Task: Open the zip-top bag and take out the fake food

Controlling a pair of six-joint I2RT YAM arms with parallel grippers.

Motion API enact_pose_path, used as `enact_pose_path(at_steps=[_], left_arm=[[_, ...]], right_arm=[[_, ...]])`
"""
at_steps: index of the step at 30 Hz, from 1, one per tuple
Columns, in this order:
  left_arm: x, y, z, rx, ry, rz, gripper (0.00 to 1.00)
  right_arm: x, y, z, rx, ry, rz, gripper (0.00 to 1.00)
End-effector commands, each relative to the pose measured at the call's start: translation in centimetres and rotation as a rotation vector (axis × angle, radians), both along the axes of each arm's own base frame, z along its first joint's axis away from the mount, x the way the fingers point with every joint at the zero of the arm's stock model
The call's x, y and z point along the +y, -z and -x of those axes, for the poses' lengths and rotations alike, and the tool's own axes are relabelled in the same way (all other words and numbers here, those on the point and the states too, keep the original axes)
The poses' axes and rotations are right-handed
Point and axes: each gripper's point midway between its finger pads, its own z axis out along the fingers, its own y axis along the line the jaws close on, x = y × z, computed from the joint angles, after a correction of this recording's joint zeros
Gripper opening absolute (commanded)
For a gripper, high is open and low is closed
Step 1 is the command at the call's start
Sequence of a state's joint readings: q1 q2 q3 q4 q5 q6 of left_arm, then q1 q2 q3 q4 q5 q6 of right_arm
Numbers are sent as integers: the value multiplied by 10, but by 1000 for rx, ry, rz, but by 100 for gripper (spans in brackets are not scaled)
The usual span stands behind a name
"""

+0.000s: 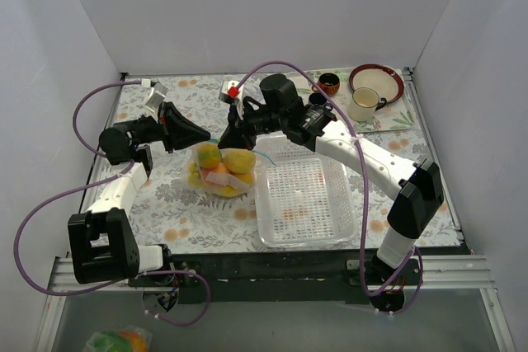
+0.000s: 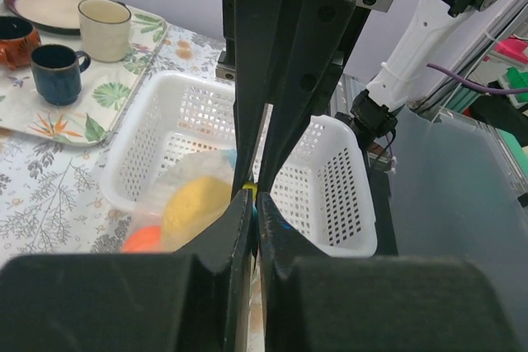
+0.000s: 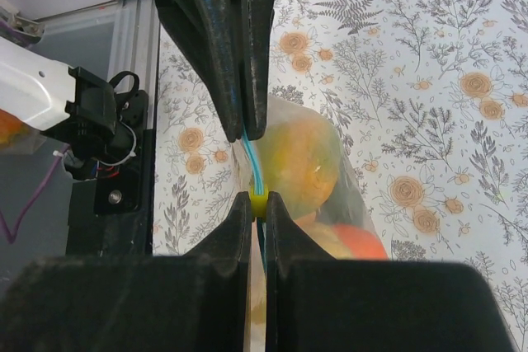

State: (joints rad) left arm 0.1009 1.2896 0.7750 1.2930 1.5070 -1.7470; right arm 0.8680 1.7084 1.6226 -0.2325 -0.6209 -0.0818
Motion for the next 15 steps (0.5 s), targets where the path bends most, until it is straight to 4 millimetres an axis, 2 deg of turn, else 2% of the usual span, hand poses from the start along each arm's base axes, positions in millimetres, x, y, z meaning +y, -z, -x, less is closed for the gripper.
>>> enact_pose_path(at_steps=[1, 6, 7, 8, 9, 10, 12, 15], left_arm=[[11, 25, 31, -409, 150, -293, 0], [11, 28, 31, -382, 153, -290, 1], [10, 29, 32, -370, 153, -287, 15], [10, 28, 33, -366, 153, -288, 37], [11, 29, 33, -358, 152, -288, 55], [11, 28, 33, -358, 152, -288, 61], [11, 28, 33, -358, 151, -286, 64], [10, 27, 32, -361, 153, -286, 61]], right_arm=[[3, -37, -2, -80, -7, -85, 1], [-1, -37, -5, -99, 13, -84, 1], [-1, -37, -5, -98, 12, -83, 1], [-1, -38, -4, -97, 7, -84, 1], [-1, -37, -6, -97, 9, -84, 1], [0, -38, -5, -96, 4, -85, 1], [-1, -39, -5, -96, 1, -87, 1], [-1, -40, -4, -102, 2, -89, 1]])
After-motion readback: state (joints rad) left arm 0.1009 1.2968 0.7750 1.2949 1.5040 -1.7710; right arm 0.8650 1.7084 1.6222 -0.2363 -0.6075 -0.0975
